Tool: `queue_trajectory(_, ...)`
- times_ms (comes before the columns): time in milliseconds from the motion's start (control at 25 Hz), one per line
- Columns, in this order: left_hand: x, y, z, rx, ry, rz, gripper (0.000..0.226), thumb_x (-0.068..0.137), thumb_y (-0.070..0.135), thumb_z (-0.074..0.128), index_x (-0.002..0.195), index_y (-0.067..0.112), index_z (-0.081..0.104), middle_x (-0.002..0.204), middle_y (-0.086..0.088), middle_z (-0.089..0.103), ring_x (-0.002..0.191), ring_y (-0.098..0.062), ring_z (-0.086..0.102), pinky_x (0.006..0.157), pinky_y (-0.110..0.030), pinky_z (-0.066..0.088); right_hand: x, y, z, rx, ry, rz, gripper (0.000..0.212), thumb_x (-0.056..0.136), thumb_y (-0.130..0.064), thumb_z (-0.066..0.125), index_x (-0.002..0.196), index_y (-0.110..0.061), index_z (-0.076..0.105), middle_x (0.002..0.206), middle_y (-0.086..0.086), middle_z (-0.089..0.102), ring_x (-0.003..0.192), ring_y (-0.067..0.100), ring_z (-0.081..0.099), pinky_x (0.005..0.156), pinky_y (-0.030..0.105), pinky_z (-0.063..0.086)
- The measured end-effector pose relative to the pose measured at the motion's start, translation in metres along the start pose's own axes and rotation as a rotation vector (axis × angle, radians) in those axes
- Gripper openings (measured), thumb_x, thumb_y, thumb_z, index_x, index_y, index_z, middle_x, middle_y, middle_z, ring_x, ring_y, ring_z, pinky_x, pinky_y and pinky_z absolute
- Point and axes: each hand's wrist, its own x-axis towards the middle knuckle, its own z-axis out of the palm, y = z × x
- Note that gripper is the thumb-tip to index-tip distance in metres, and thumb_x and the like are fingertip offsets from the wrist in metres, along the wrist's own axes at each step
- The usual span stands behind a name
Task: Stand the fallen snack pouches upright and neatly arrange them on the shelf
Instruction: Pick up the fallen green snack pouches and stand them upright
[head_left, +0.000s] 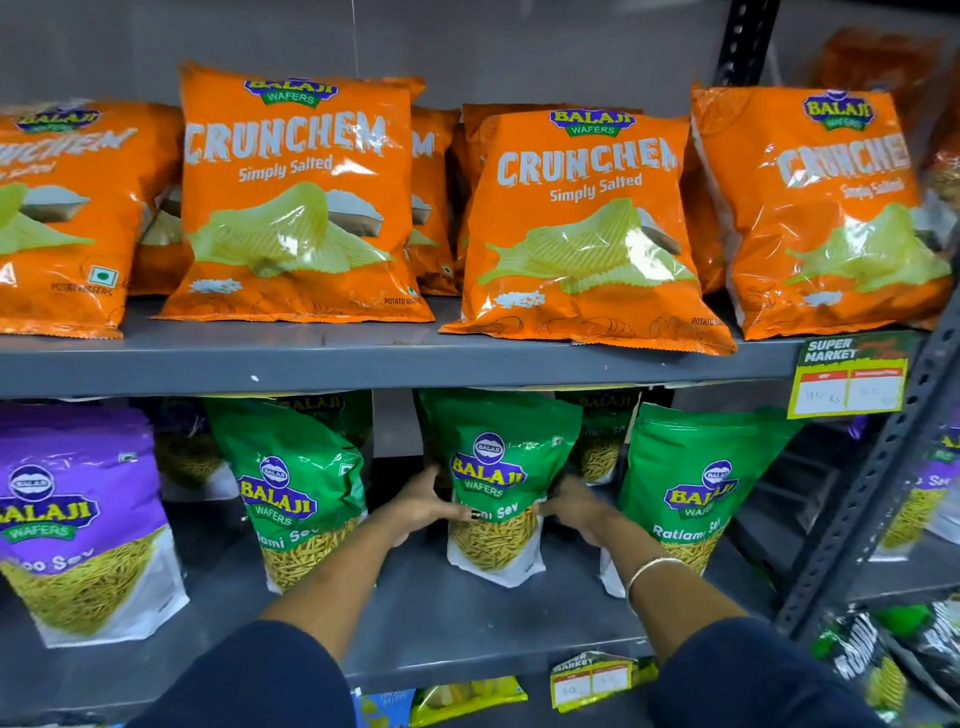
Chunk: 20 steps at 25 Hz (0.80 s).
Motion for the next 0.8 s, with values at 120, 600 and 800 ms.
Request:
queue_trajectory(120, -0.003, 0.000, 0.003, -0.051, 0.069, -0.033, 0.080, 0.062, 0.002, 0.079, 0.128, 0.003, 0.034, 0.137, -0.021, 0.048, 0.127, -0.030, 0.046, 0.109, -0.043, 0.039, -0.007, 0.000, 0.005, 0.000, 0.054, -0.013, 0.053, 0.075, 0.016, 0.055, 0.126, 0.003, 0.049, 0.124, 0.017, 0.061, 0.106, 0.020, 0.053, 0.077, 0.024, 0.046)
queue_trajectory(600, 0.006, 0.002, 0.019, -0.141, 0.083, -0.003, 0.063, 0.065, -0.003, 0.078, 0.123, 0.002, 0.053, 0.129, -0.020, 0.060, 0.106, -0.022, 0.058, 0.093, -0.030, 0.045, -0.018, -0.055, -0.008, 0.655, 0.032, -0.084, 0.012, 0.089, -0.012, 0.055, 0.098, -0.008, 0.063, 0.129, 0.018, 0.055, 0.103, 0.025, 0.059, 0.114, 0.043, 0.032)
queue_trajectory(800, -0.001, -0.010, 0.018, -0.067, 0.018, -0.006, 0.077, 0.070, -0.004, 0.074, 0.135, 0.007, 0.035, 0.123, -0.003, 0.053, 0.109, -0.011, 0.046, 0.091, -0.021, 0.037, -0.024, -0.008, -0.007, 0.349, -0.148, -0.028, 0.052, 0.082, -0.009, 0.065, 0.130, -0.010, 0.046, 0.134, 0.009, 0.054, 0.118, 0.021, 0.053, 0.106, 0.034, 0.038)
